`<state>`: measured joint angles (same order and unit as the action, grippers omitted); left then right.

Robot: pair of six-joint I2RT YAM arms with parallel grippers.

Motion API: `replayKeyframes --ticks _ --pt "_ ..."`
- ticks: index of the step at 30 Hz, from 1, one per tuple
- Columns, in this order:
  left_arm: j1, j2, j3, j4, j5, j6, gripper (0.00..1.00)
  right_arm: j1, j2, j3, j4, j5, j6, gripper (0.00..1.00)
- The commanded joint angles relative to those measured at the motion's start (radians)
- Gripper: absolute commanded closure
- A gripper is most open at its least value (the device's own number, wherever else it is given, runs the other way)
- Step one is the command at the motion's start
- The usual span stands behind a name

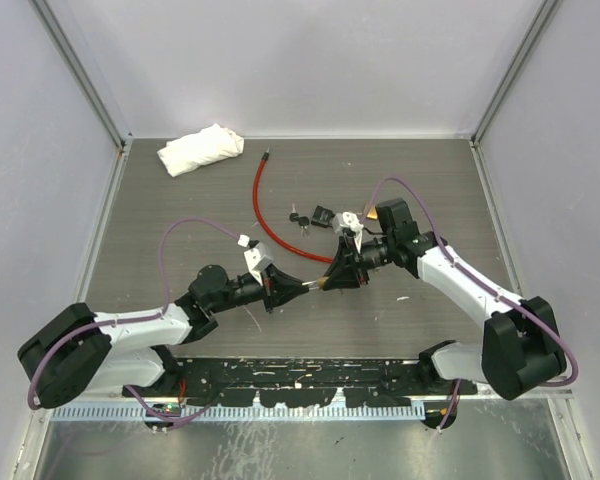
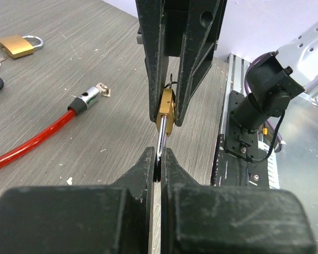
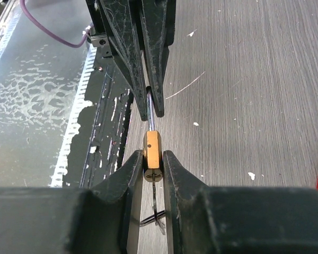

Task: Lock with the key
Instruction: Lock the lock.

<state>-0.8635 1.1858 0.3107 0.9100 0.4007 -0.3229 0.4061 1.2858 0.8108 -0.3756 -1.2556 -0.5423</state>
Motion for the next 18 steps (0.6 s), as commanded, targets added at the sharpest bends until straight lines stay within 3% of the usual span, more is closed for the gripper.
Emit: replayKeyframes --ticks 1,8,13,18 --pt "-0.041 0.029 0.097 0.171 0.020 -0.031 1.00 0.084 -0.053 -0.012 0.224 -0.089 0.122 0.99" --pt "-0.046 0.077 0.115 0.237 0.023 -0.053 1.00 0.106 -0.047 -0.043 0.334 -0.090 0.220 0.99" --pt "-0.045 0.075 0.090 0.251 0.011 -0.054 1.00 0.085 -0.051 -0.016 0.249 -0.080 0.141 0.99" --pt "-0.045 0.046 0.058 0.200 -0.027 -0.055 1.00 0.047 -0.024 0.059 0.034 -0.088 -0.056 0.99"
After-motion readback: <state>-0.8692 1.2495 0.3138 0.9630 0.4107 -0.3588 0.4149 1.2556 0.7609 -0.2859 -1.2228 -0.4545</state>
